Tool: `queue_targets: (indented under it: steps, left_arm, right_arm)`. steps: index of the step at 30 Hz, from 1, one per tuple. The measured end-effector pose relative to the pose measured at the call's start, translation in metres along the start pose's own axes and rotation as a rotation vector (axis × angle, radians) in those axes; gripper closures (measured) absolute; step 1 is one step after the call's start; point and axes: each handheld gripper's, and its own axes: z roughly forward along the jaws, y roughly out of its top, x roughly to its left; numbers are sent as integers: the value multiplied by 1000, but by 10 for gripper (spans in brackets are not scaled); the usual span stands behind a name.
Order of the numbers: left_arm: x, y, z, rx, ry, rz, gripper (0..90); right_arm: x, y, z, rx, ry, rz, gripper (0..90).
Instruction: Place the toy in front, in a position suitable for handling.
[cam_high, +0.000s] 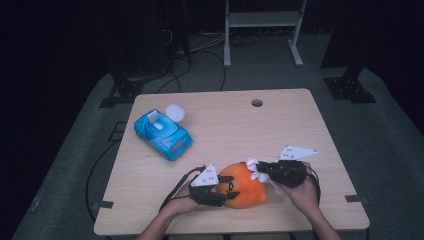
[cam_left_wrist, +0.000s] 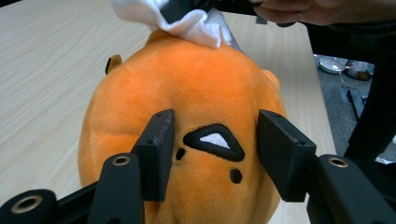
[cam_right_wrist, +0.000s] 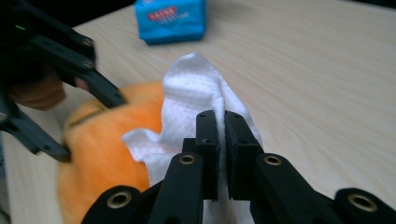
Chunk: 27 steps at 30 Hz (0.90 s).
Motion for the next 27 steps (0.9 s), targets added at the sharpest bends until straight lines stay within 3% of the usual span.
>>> queue_targets:
  steps: [4,6,8,11,12,13,14,15,16,18,19,20,21,23,24,27]
  left_arm:
    - [-2,1,1,8,-3,12,470]
    - [-2,1,1,4,-3,5,470]
    - [-3,2,2,8,-3,16,469]
    - [-5,2,3,9,-6,22,469]
    - [-5,2,3,12,-7,27,469]
    - [-5,3,3,14,-7,28,469]
    - [-5,2,3,15,-14,25,469]
    - [-5,2,3,15,-14,25,468]
    - [-4,2,2,9,-25,11,465]
    - [-2,3,0,0,-34,-2,457]
    - [0,5,-2,-14,-46,-18,432]
    - [4,9,-8,-60,-58,-55,359]
    - [4,9,-8,-60,-58,-55,335]
    - [6,11,-11,-67,-35,-67,302]
    - [8,8,-11,-34,5,-55,303]
    - [9,5,-8,-31,-3,-72,339]
  right_arm:
    - [14,6,7,8,21,-64,843]
    - [10,5,8,23,27,-46,844]
    - [-1,2,4,34,-25,-20,844]
    - [0,3,0,15,-33,-8,844]
    - [9,7,-1,-18,7,-27,843]
    - [9,7,-1,-18,7,-27,843]
    - [19,10,2,-18,25,-71,841]
    - [19,10,2,-18,25,-71,841]
    - [22,10,8,18,17,-97,843]
    - [20,8,10,28,27,-86,844]
    - [17,6,11,37,29,-80,845]
    - [16,4,12,55,23,-85,845]
    - [16,4,12,55,23,-85,845]
    - [16,3,9,59,33,-80,846]
    - [15,2,8,64,38,-77,846]
    - [14,1,8,64,46,-69,846]
